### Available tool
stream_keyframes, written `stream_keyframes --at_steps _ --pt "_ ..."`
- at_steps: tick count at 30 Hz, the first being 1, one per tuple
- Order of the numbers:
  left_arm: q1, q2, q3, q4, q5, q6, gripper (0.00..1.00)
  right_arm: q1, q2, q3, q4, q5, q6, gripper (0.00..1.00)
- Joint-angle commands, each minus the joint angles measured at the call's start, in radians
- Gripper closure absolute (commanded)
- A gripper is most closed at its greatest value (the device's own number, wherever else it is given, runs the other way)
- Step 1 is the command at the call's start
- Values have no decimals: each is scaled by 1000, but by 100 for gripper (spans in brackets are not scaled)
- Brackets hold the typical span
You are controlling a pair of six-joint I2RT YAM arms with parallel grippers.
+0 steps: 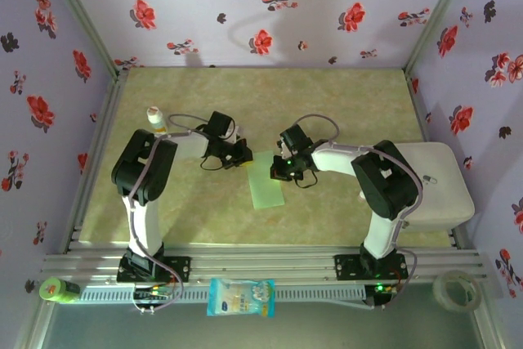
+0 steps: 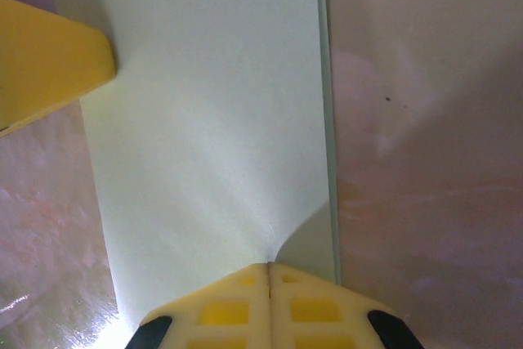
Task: Fold a paper plane with a square sheet of paper (pick it up from the middle)
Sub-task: First fold in half a square sheet of paper at the center of the table.
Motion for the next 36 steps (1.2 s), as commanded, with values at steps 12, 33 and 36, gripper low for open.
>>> stream_keyframes --at_steps 12,33,36 --pt "67 44 48 -53 -116 -12 100 -3 80 -83 -184 190 -12 100" --pt "64 -55 115 -58 -158 -74 100 -5 77 -70 -191 192 -17 100" --pt "52 -118 96 -58 -156 -69 100 -5 81 -66 -190 189 -14 100"
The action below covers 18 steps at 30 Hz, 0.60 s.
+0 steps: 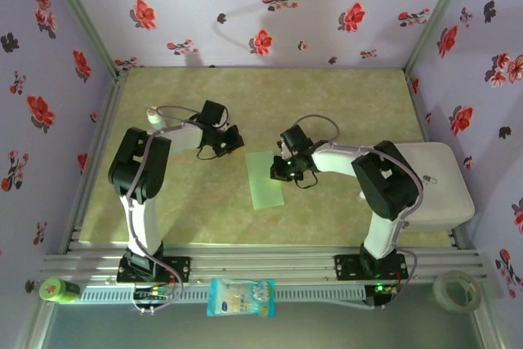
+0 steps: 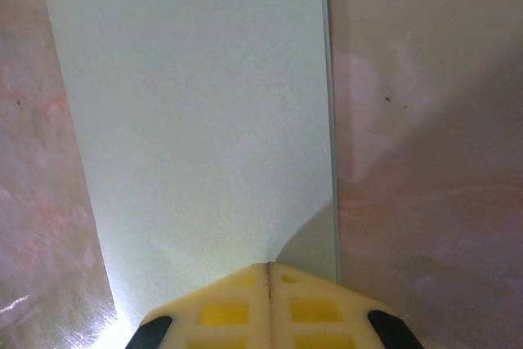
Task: Fold a paper plane with a square sheet of paper (pick it up from the middle)
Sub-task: First fold in half a square sheet of paper at the center of the table.
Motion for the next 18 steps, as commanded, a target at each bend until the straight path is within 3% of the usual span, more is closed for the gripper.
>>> stream_keyframes --at_steps 1,6,12,18 --pt "-13 -108 -6 -1 4 -2 100 -5 87 -59 -199 186 -14 100" --pt "-67 -121 -79 63 105 2 100 -5 87 -59 -201 182 -15 100" --pt "-125 -81 -163 127 149 23 100 -5 87 -65 -196 179 -14 100" --pt "-129 -84 -225 140 113 33 100 -5 92 -65 -198 180 -15 100"
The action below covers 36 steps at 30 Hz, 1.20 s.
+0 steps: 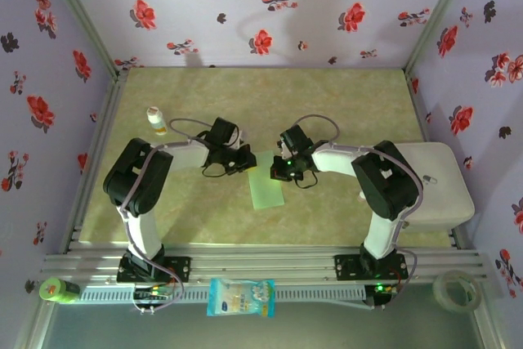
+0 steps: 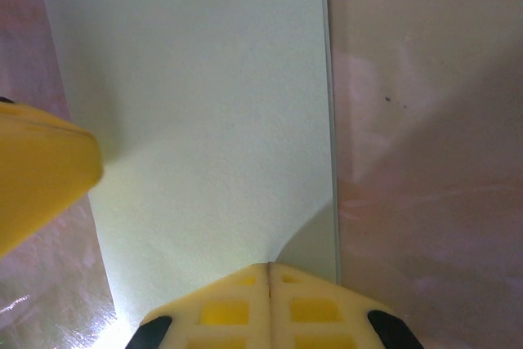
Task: Fold a paper plane with a square sheet of paper (pick it up from the middle)
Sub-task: First fold in half a square sheet of paper at the center of the table.
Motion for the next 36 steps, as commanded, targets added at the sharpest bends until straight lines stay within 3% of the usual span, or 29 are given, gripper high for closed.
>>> stream_keyframes --at_steps 1,19,36 --pt "6 11 -18 16 -25 36 100 -5 92 -66 -197 179 -15 100" --pt "67 78 48 -29 -135 -45 100 -5 95 -76 -196 179 -19 100" --pt "97 102 93 -11 -131 -67 100 -5 95 -77 -200 175 -27 100"
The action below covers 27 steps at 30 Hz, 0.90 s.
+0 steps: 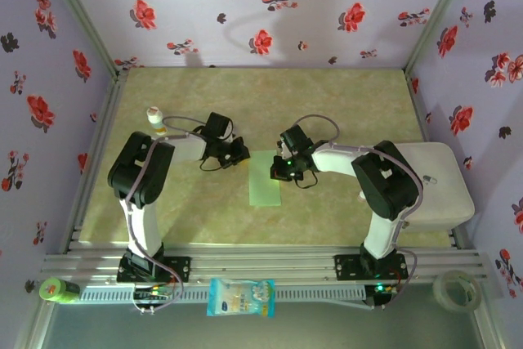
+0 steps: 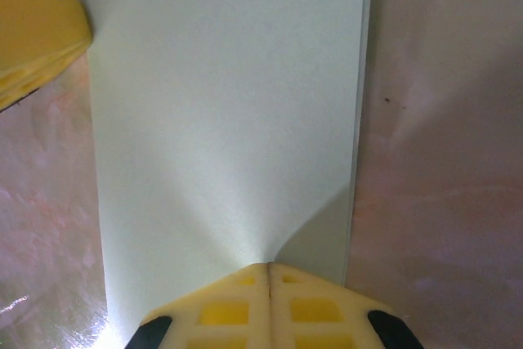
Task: Fold a paper plane with a square sheet of paper (pick it up from the middle)
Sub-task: First fold in half a square sheet of paper at the center of the table.
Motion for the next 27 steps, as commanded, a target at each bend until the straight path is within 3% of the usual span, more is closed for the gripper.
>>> stream_keyframes --at_steps 1,11,19,27 --pt "22 17 18 -10 -62 -28 100 -5 94 -75 -203 176 -28 100" --pt "4 -130 -26 37 -4 -12 99 -5 92 -55 -227 188 -43 100" --pt "-28 -44 6 33 80 48 99 -5 95 -48 -230 187 -48 100" --pt "-6 43 6 72 14 14 100 -6 96 -53 -225 183 -48 100"
